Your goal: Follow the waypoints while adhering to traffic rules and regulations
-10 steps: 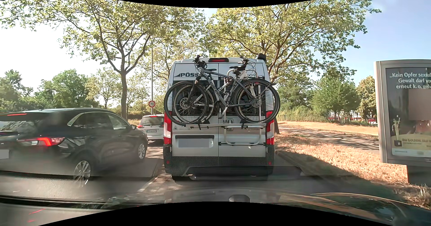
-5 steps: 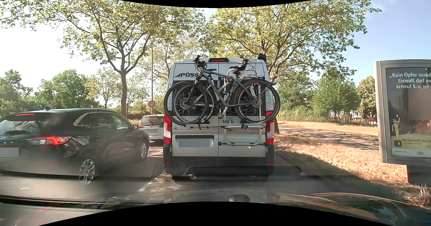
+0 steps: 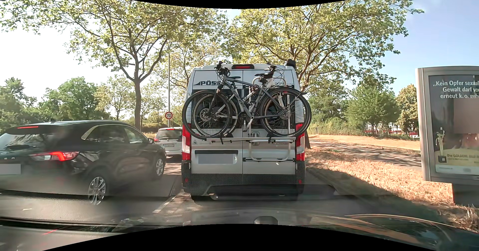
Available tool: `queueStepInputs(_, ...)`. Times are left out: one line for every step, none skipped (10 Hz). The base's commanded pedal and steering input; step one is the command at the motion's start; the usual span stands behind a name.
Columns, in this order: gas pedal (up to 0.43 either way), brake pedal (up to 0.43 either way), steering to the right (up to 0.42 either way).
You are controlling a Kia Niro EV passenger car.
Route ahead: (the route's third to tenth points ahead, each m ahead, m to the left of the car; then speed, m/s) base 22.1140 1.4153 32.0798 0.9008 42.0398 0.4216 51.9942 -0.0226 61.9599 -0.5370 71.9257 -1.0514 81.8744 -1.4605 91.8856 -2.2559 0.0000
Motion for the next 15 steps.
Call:
queueStepInputs(0.0, 0.165, 0.023)
queueStepInputs(0.0, 0.171, 0.023)
queueStepInputs(0.0, 0.171, 0.023)
queueStepInputs(0.0, 0.165, 0.023)
queueStepInputs(0.0, 0.165, 0.023)
queueStepInputs(0.0, 0.171, 0.023)
queueStepInputs(0.0, 0.165, 0.023)
queueStepInputs(0.0, 0.171, 0.023)
queueStepInputs(0.0, 0.165, 0.023)
queueStepInputs(0.0, 0.165, 0.023)
queueStepInputs(0.0, 0.165, 0.023)
queueStepInputs(0.0, 0.171, 0.023)
queueStepInputs(0.0, 0.165, 0.023)
queueStepInputs(0.0, 0.171, 0.023)
queueStepInputs(0.0, 0.165, 0.023)
